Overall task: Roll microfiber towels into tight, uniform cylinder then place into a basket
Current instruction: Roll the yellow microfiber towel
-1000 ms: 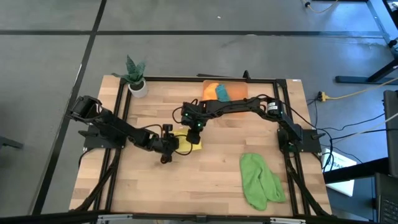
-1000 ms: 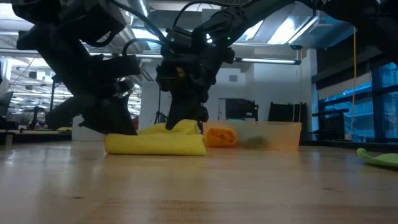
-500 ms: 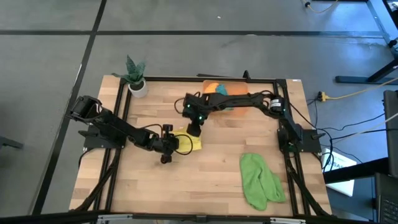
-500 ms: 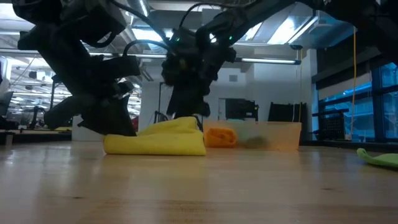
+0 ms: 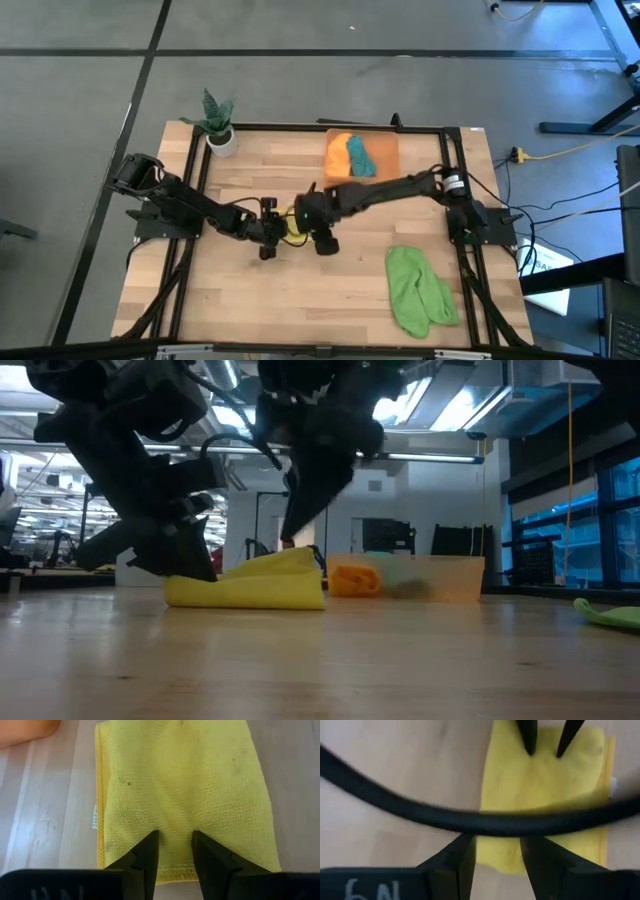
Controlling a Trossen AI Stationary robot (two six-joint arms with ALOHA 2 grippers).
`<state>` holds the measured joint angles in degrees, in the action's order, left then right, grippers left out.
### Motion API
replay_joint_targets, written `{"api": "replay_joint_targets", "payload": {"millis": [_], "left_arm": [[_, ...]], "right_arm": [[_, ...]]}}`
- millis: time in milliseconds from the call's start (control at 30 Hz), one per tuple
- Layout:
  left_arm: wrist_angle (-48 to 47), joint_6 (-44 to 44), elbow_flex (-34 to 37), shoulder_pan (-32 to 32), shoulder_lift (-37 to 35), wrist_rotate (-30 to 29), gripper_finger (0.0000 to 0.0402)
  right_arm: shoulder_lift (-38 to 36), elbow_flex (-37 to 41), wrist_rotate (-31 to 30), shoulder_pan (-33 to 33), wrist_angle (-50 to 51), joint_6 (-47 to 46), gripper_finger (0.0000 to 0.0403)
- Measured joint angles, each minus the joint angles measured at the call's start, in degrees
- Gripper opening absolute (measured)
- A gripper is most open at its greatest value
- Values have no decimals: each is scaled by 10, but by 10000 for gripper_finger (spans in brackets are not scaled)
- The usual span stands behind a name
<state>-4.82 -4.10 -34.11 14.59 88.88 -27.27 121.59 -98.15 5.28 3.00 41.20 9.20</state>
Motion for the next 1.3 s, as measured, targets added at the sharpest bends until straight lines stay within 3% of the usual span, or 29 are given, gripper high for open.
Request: {"api": "replay_joint_targets", "payload": {"millis": [200,567,933,1067,1233,1300], "left_arm": [[-1,0,0,-1,0,0,108],[-1,0,0,-1,0,13,108],[-1,0,0,-1,0,14,108],[-1,2,0,-1,0,14,108],[-1,2,0,-1,0,15,108],[-1,3,0,-1,0,15,108]], "right_arm": [[0,42,-91,42,-62,34,153],[1,156,-99,45,-198,107,153],[-3,204,-132,46,-252,90,148],[-3,205,-136,46,-254,70,110],[-1,206,-143,46,-256,53,20],[-1,204,-136,44,-253,44,12]]}}
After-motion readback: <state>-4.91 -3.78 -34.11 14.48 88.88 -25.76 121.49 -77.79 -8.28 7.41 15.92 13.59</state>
